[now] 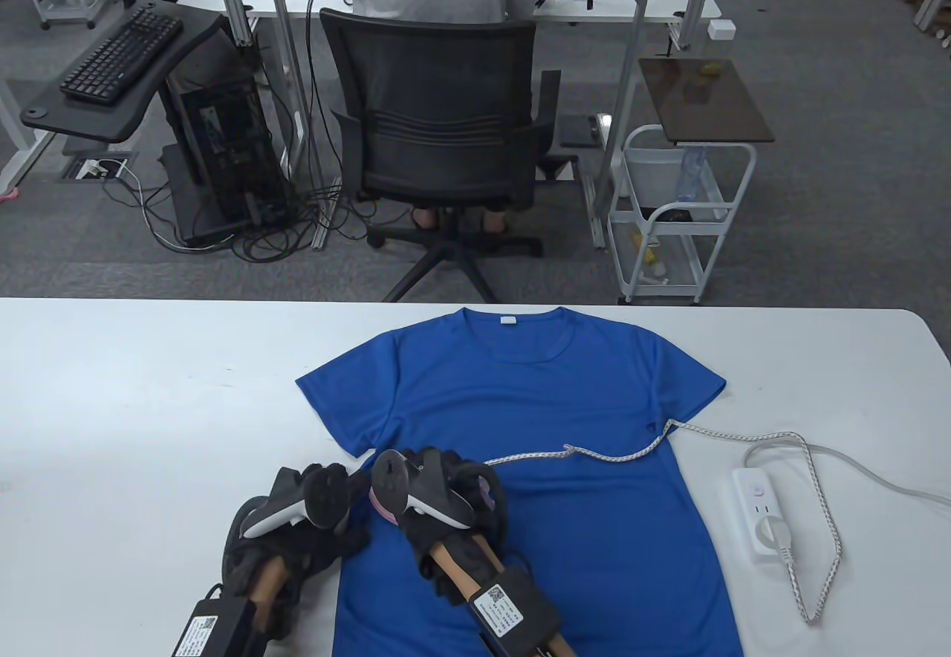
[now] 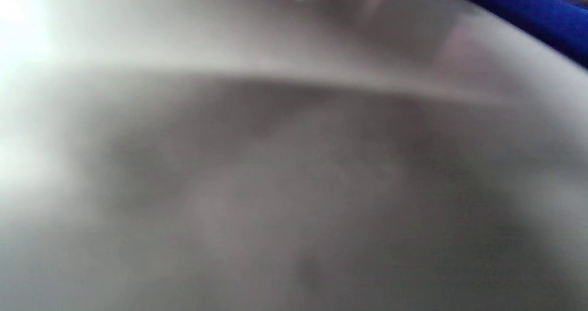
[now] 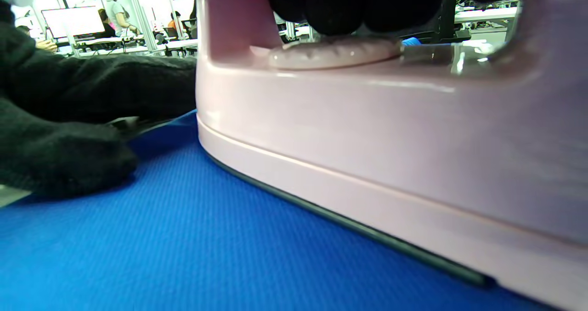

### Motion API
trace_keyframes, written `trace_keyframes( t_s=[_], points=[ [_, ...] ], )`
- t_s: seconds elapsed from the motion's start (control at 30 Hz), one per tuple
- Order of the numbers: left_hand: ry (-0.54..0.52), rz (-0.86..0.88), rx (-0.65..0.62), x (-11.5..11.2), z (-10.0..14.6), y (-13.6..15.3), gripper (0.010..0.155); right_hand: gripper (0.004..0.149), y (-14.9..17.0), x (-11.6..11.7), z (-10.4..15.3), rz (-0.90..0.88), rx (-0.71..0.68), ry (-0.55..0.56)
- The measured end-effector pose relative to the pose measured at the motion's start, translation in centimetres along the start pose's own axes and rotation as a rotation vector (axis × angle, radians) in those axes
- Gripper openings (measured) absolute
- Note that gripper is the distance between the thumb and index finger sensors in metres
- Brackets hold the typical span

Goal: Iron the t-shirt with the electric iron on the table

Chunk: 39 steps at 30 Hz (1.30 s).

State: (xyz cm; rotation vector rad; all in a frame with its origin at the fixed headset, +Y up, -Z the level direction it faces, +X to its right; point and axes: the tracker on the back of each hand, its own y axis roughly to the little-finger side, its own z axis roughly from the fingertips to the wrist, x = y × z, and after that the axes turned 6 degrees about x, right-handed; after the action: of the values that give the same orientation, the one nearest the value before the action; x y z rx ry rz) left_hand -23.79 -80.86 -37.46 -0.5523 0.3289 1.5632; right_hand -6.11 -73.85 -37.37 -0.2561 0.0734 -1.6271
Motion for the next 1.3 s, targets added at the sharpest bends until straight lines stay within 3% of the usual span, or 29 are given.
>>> trace_keyframes(
  t_s=[0.1,0.43,0.7,0.8,1.17,1.3],
  points=[
    [0.014,0.029,-0.009,-0.1,-0.1,0.3,0.074,0.064,0.5,0.2,1.0,0.024,-0.020,0.013],
    [0.017,0.043,-0.018,-0.2,-0.1,0.3,0.078,0.065,3.9,0.0,5.5,-0.019,-0.178,-0.131],
    [0.017,0.053,-0.019,-0.2,-0.1,0.2,0.078,0.065,3.9,-0.3,6.4,0.035,-0.099,-0.123],
    [0.017,0.052,-0.019,-0.2,0.0,0.2,0.078,0.066,3.7,-0.3,5.9,0.105,-0.051,-0.096],
    [0.017,0.068,-0.026,-0.3,0.0,0.2,0.078,0.066,5.7,-0.4,0.4,0.019,0.155,-0.039],
    [0.019,0.069,-0.027,-0.3,0.0,0.2,0.078,0.066,6.3,-0.4,-0.5,-0.007,0.168,-0.046]
  ],
)
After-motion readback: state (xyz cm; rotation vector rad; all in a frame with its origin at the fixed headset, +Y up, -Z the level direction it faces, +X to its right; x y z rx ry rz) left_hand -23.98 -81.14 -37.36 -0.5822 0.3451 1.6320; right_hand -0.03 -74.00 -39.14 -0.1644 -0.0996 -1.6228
